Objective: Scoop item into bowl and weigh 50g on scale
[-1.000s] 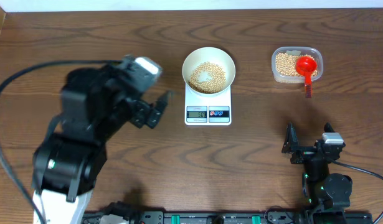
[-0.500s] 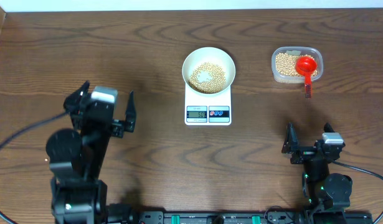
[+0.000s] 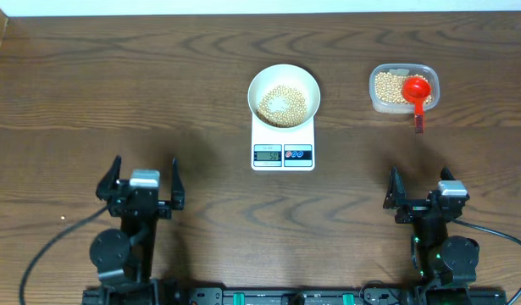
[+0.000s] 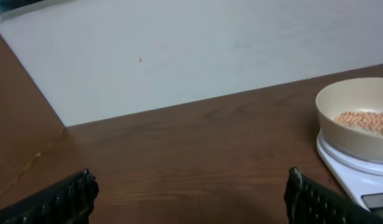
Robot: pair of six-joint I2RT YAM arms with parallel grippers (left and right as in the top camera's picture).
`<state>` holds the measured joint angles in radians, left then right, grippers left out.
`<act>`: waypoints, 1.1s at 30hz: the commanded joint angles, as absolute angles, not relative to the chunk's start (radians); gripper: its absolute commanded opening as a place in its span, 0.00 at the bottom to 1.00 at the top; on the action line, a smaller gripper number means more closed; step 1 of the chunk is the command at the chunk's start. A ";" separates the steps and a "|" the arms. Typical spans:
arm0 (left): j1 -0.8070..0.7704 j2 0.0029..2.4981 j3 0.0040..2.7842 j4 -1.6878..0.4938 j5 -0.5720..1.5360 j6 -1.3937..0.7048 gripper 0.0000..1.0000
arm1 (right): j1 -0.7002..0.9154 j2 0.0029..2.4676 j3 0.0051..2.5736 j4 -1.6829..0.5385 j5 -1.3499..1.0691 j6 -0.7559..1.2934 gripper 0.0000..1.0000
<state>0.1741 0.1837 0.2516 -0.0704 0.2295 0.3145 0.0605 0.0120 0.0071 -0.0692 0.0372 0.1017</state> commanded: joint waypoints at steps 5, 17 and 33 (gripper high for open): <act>0.185 0.050 0.131 -0.062 0.156 0.319 0.98 | 0.067 0.005 0.006 -0.073 0.035 0.093 0.99; 0.185 0.001 0.058 -0.062 0.067 0.316 0.98 | 0.067 0.005 0.006 -0.073 0.035 0.093 0.99; 0.184 0.004 0.004 -0.066 0.059 0.249 0.98 | 0.067 0.005 0.006 -0.073 0.035 0.093 0.99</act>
